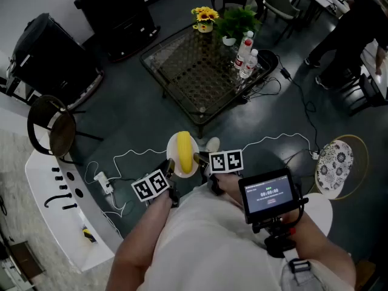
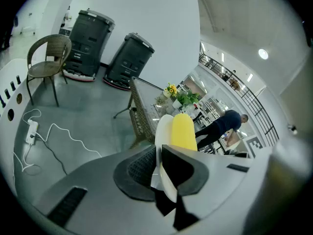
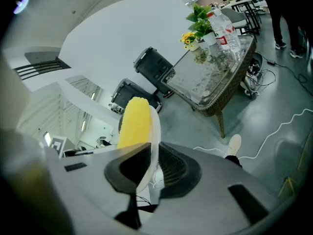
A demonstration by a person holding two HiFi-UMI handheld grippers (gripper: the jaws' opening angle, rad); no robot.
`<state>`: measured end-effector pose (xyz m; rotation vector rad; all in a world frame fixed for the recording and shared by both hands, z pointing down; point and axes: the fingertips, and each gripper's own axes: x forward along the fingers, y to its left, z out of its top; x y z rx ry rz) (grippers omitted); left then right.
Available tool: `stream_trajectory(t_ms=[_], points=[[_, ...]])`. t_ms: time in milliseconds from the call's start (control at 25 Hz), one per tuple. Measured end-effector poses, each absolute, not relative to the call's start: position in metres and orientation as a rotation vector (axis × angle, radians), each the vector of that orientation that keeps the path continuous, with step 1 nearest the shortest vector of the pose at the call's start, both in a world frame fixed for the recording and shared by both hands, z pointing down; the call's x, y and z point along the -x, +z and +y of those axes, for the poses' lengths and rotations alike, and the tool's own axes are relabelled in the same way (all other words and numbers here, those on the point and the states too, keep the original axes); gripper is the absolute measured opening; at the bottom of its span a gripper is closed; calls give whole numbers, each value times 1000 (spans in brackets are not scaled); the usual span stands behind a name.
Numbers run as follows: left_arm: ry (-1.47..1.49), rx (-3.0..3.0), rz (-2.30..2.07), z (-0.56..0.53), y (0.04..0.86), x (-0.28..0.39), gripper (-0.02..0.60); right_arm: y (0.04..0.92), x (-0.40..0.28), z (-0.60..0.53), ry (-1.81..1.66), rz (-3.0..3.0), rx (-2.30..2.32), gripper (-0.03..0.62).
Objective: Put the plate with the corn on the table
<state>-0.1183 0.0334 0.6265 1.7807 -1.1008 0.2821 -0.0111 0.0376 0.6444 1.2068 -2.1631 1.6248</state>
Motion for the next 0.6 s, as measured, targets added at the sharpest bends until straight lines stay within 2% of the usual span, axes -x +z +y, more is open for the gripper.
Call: stream_trajectory(t_ms=[600], points=[[229, -1777, -1139, 86, 610, 122, 44, 624, 15, 85, 1592, -2198, -1172, 51]])
